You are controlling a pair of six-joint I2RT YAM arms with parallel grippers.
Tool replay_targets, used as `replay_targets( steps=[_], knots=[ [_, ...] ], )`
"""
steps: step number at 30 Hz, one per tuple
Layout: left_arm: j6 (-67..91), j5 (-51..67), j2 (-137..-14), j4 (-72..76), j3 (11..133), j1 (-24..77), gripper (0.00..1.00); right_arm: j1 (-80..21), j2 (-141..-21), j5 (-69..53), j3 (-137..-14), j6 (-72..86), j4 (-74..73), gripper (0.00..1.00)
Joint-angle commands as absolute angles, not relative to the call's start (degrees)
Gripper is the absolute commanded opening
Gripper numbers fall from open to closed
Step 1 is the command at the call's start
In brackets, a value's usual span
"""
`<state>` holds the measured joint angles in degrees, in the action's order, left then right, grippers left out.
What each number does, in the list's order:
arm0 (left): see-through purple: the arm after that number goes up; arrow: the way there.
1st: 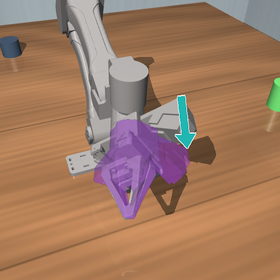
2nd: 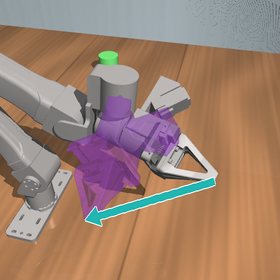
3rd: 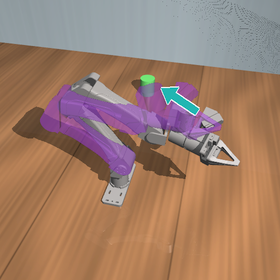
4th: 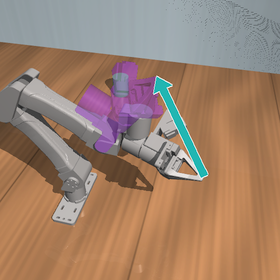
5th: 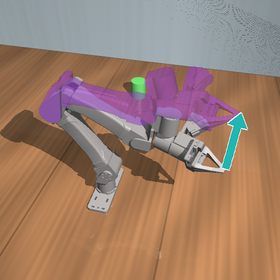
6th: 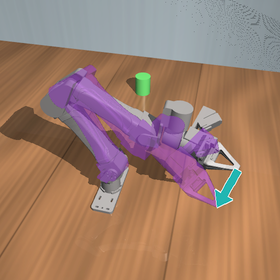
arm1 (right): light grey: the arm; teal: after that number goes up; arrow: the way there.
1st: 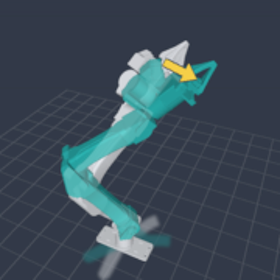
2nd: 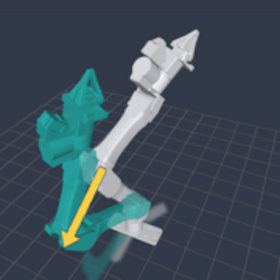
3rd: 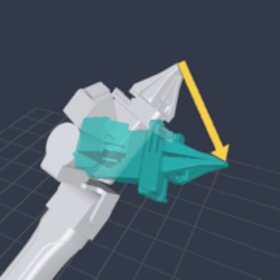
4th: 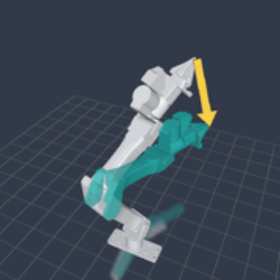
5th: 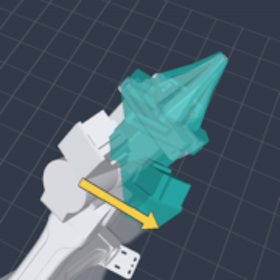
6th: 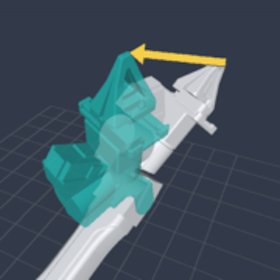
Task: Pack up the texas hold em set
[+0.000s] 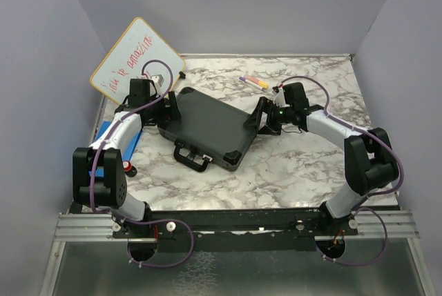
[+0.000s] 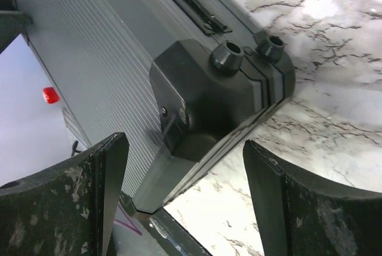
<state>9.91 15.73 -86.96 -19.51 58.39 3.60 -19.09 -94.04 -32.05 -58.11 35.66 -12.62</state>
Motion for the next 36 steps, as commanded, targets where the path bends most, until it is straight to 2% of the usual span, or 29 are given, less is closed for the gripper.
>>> replay_targets(
  steps=[1, 7, 10, 17, 22, 25, 27, 32, 36],
  knots=[
    [16.2, 26.9, -87.6, -22.1, 52.9, 4.9, 0.86, -19.5, -95.7, -34.2, -58.0, 37.5, -7.4, 0.80],
    [21.9, 35.0, -85.1, -20.8, 47.6, 5.2, 0.69, -19.5, -99.2, -26.7, -64.8, 37.5, -9.6, 0.62],
    [24.1, 37.7, -83.8, -19.2, 45.7, 6.0, 0.61, -18.8, -100.5, -22.2, -68.6, 37.0, -12.2, 0.57],
    [28.3, 41.3, -83.8, -13.0, 45.1, 12.0, 0.50, -15.9, -101.5, -16.7, -72.7, 34.6, -13.9, 0.54],
    [30.0, 36.5, -87.8, -11.3, 48.0, 18.0, 0.46, -14.8, -103.3, -13.6, -76.5, 31.5, -19.0, 0.53],
    [31.3, 30.0, -89.2, -11.4, 49.5, 18.5, 0.46, -14.8, -100.8, -9.0, -75.9, 29.6, -21.5, 0.54],
    [31.2, 25.9, -89.5, -11.8, 50.0, 18.5, 0.50, -14.8, -98.3, -5.9, -75.1, 27.9, -23.1, 0.57],
    [29.1, 22.3, -89.6, -12.4, 49.8, 18.5, 0.66, -14.8, -90.1, -2.4, -72.0, 23.8, -25.9, 0.67],
    [27.6, 22.5, -90.2, -12.4, 49.0, 18.5, 0.75, -16.4, -81.8, -7.4, -66.5, 21.5, -22.6, 0.74]
  ],
)
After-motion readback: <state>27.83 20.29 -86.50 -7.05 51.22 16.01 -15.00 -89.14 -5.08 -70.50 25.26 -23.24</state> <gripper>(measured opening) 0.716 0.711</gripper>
